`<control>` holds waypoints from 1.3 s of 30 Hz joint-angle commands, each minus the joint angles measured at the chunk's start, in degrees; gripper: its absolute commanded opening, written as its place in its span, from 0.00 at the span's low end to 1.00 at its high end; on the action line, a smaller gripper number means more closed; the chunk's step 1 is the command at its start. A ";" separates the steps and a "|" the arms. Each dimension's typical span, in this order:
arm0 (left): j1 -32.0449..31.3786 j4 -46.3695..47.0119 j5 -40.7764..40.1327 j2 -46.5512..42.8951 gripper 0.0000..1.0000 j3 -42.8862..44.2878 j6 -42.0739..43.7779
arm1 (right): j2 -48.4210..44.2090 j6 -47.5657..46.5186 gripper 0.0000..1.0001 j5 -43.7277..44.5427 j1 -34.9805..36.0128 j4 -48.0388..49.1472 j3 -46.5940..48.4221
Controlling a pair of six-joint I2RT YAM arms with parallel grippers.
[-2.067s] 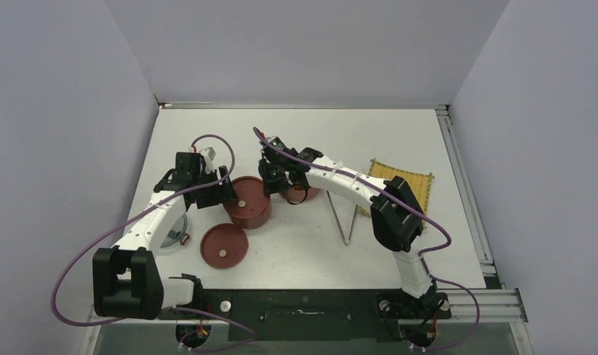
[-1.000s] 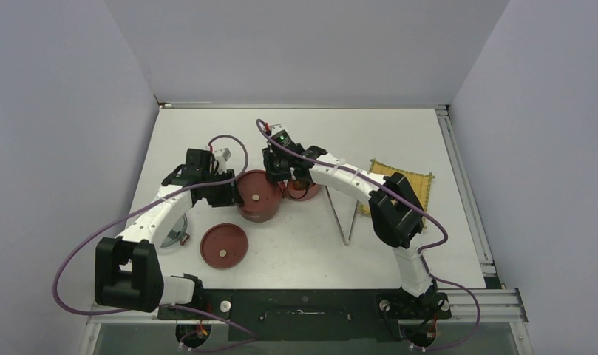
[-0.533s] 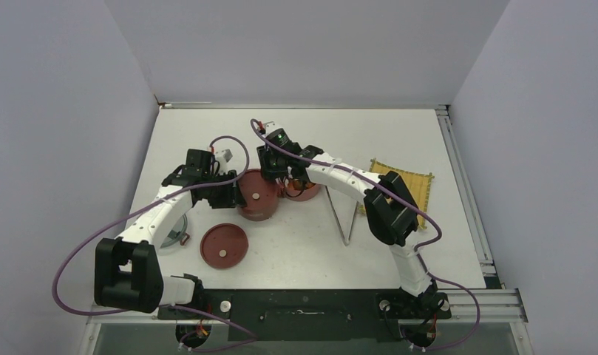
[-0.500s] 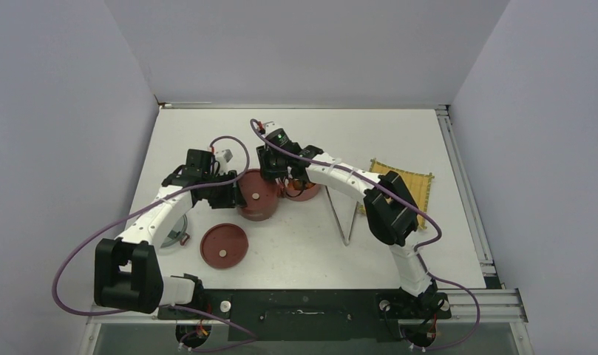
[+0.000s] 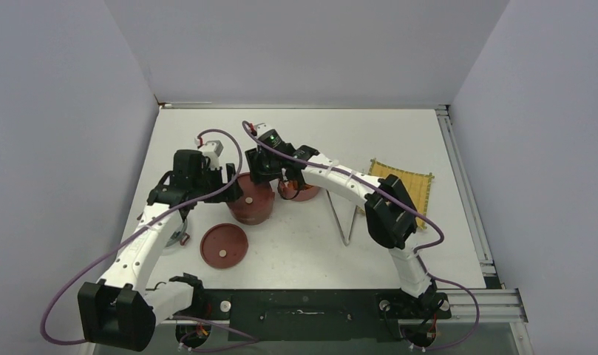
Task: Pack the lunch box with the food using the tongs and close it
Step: Close the box lid on the packing box, then pick up the packing box from the center of the board.
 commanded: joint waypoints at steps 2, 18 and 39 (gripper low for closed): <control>0.33 6.49 -2.87 -5.17 0.79 -0.64 0.03 | -8.46 -0.40 0.51 3.20 -0.97 -2.53 1.90; 3.38 9.97 -0.28 0.20 0.88 7.14 -3.92 | -14.09 -9.72 0.44 8.33 -11.13 -6.62 -6.67; 4.02 7.94 -2.67 1.17 0.88 3.38 -3.05 | -5.60 -11.69 0.24 13.55 -15.16 -10.40 -6.33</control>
